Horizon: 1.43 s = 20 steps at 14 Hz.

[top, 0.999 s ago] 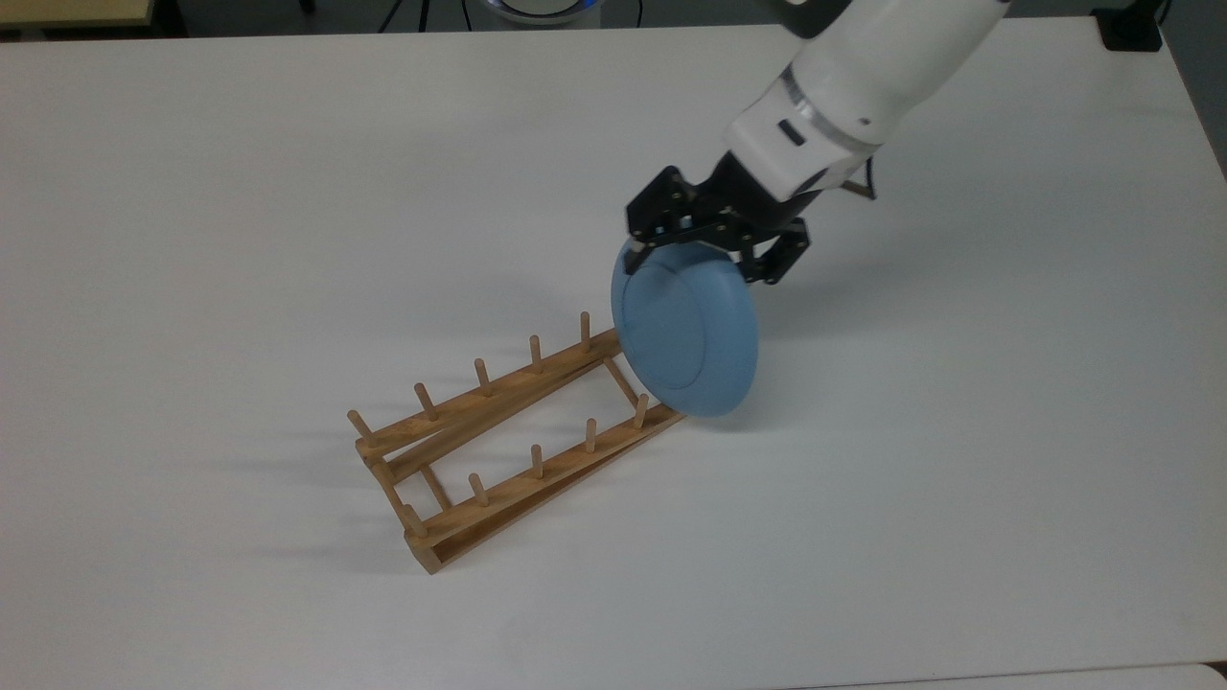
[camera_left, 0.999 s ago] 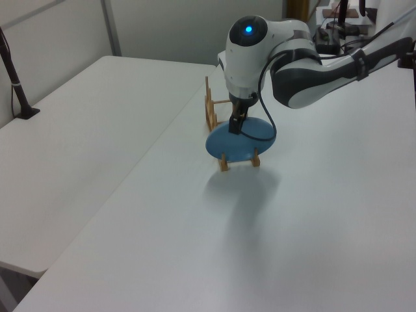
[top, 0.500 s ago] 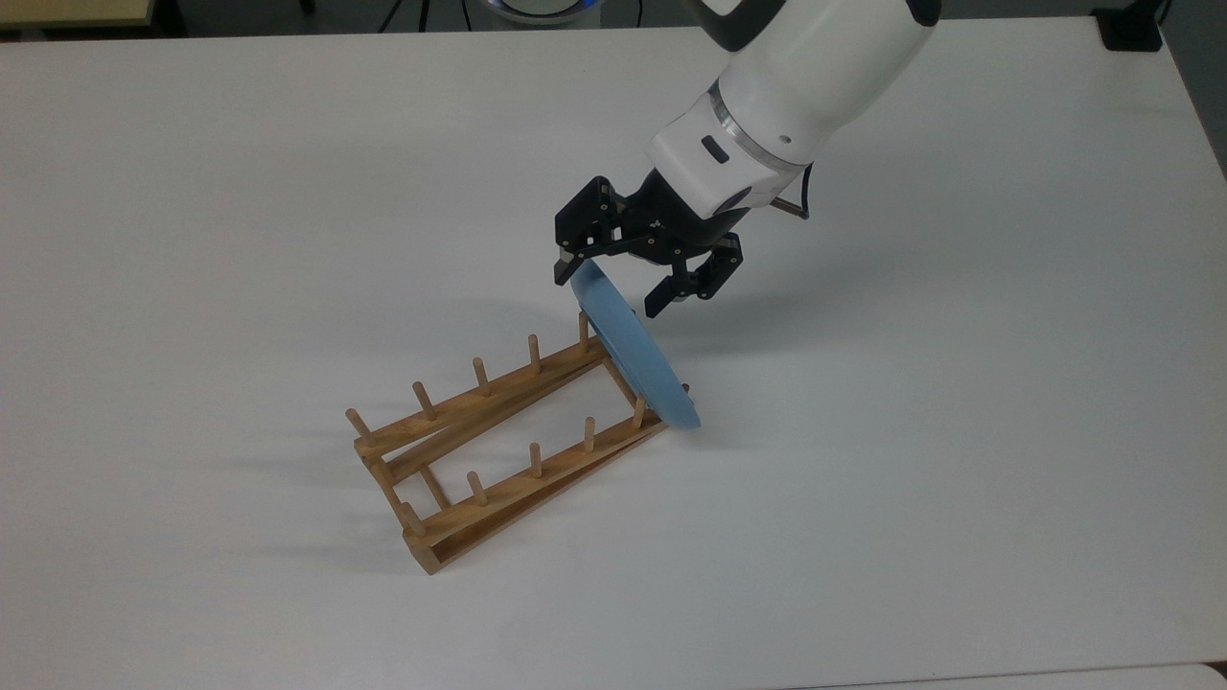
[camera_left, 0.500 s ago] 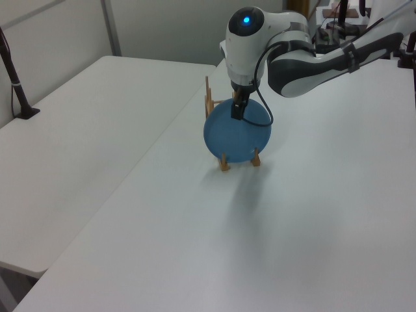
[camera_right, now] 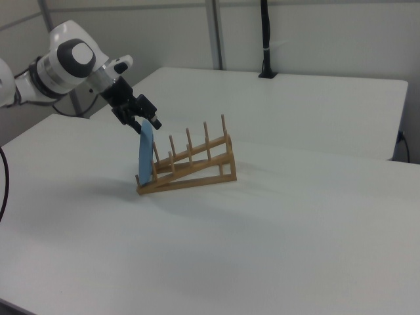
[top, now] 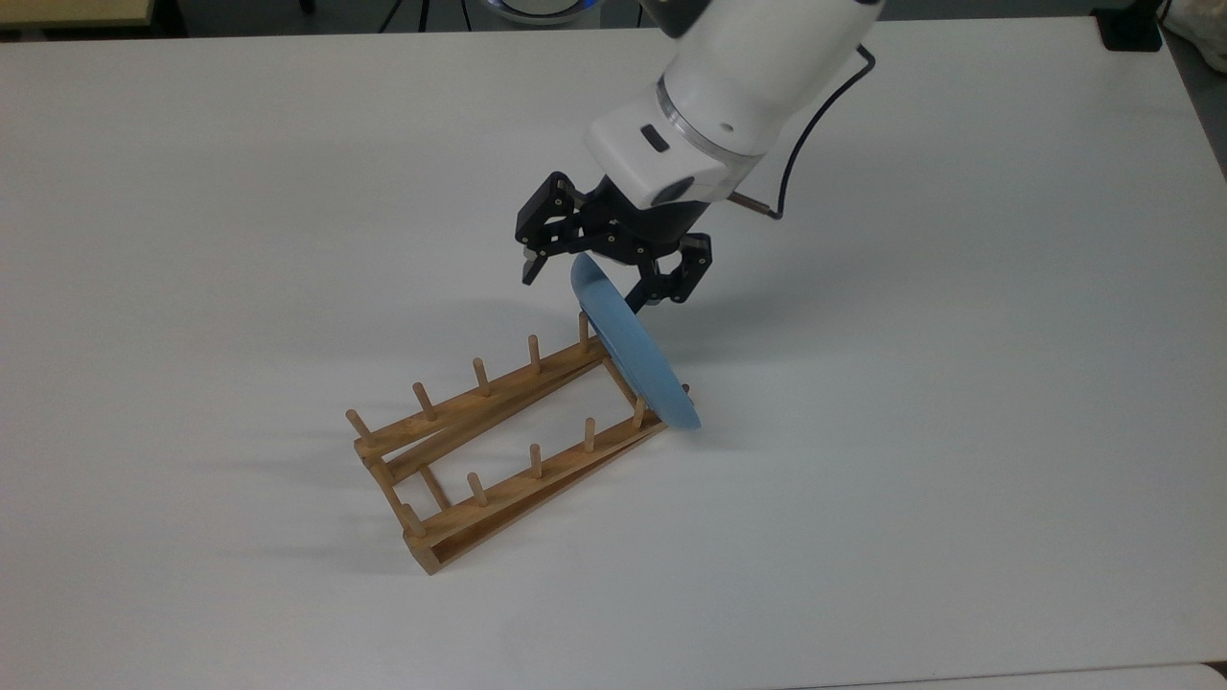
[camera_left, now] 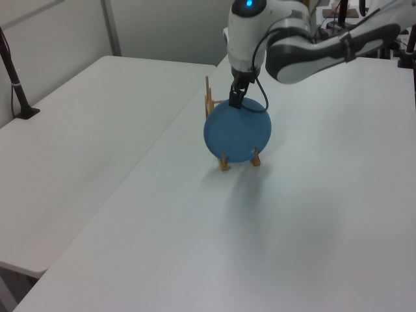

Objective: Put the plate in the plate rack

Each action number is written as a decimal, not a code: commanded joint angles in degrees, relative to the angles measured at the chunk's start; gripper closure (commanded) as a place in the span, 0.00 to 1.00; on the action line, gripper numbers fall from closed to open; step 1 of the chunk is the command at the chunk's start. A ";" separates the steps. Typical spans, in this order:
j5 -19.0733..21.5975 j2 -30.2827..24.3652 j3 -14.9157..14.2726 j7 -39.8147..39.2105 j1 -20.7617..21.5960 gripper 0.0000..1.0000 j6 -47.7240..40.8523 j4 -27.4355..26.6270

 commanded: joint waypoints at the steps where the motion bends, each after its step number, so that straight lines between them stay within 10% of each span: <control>1: 11.11 -3.51 -0.44 -1.46 0.32 0.00 -0.90 0.21; 7: 26.85 -5.62 0.34 -2.94 -1.43 0.00 -10.21 1.01; 14: 26.69 -18.70 12.03 -19.81 -19.79 0.00 -20.86 -8.73; 20: 25.39 -23.20 12.04 -20.88 -25.87 0.00 -20.69 -11.47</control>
